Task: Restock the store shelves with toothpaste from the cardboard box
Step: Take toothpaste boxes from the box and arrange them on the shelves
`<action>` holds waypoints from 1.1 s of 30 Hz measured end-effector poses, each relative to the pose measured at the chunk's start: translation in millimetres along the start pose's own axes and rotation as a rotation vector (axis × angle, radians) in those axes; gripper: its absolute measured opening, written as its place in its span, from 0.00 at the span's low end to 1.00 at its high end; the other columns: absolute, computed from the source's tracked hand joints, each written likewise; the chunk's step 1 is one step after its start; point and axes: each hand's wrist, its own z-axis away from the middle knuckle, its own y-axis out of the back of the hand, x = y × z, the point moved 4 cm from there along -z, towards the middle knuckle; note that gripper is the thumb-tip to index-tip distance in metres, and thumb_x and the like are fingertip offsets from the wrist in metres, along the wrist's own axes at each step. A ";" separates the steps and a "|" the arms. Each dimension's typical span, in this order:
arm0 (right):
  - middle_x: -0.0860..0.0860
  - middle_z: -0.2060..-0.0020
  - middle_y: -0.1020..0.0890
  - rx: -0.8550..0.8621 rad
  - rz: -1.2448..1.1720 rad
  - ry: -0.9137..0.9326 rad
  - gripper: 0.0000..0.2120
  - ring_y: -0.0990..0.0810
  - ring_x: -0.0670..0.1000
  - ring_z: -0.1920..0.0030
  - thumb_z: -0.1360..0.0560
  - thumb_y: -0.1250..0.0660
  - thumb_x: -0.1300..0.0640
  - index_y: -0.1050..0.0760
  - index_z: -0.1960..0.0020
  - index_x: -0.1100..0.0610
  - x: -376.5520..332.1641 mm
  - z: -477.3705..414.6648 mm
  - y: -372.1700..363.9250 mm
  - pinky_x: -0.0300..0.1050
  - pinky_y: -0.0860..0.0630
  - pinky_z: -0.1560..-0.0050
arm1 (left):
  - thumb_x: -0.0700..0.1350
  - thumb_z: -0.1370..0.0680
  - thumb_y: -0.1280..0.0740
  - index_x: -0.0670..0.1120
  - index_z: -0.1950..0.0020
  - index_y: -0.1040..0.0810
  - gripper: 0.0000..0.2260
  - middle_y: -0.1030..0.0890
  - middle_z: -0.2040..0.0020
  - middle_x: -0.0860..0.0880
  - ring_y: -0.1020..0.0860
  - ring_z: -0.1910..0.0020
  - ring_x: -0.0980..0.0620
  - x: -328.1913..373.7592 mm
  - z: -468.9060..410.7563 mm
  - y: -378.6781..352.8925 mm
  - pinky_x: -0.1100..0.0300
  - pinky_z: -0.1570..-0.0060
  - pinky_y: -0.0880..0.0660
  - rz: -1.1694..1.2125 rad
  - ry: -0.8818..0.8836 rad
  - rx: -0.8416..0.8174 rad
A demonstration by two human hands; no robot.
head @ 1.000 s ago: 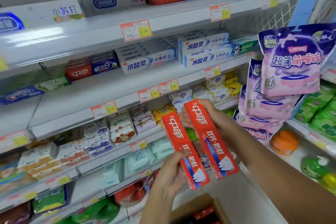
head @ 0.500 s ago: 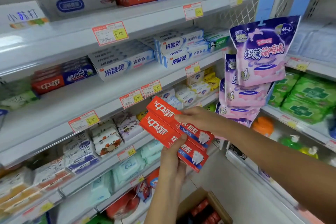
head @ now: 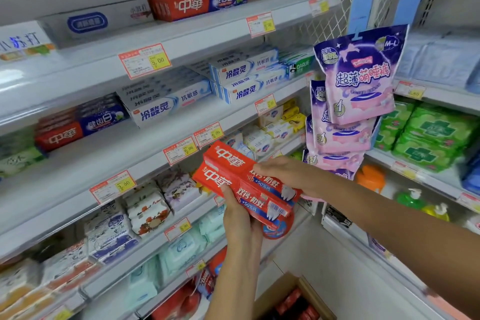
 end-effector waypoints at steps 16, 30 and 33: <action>0.47 0.43 0.24 0.202 -0.340 0.075 0.44 0.19 0.48 0.46 0.41 0.22 0.37 0.38 0.30 0.45 15.0 9.1 4.8 0.45 0.22 0.45 | 0.58 0.23 0.37 0.47 0.46 0.25 0.15 0.19 0.63 0.50 0.19 0.62 0.53 19.3 3.5 -65.0 0.53 0.47 0.22 0.203 -0.166 -0.085; 0.50 0.47 0.20 0.066 -0.144 0.362 0.33 0.17 0.51 0.49 0.48 0.19 0.42 0.23 0.45 0.46 -55.4 34.2 158.6 0.41 0.20 0.56 | 0.50 0.37 0.24 0.44 0.47 0.25 0.22 0.17 0.55 0.45 0.18 0.54 0.50 92.4 7.7 -127.5 0.57 0.53 0.21 -0.431 -0.511 -0.479; 0.45 0.42 0.23 0.000 0.203 0.315 0.30 0.19 0.46 0.47 0.40 0.23 0.44 0.27 0.40 0.38 -87.6 29.8 184.1 0.41 0.21 0.49 | 0.49 0.33 0.25 0.43 0.47 0.24 0.19 0.17 0.53 0.43 0.18 0.52 0.49 113.8 17.4 -159.9 0.60 0.54 0.21 -0.484 -0.601 -0.464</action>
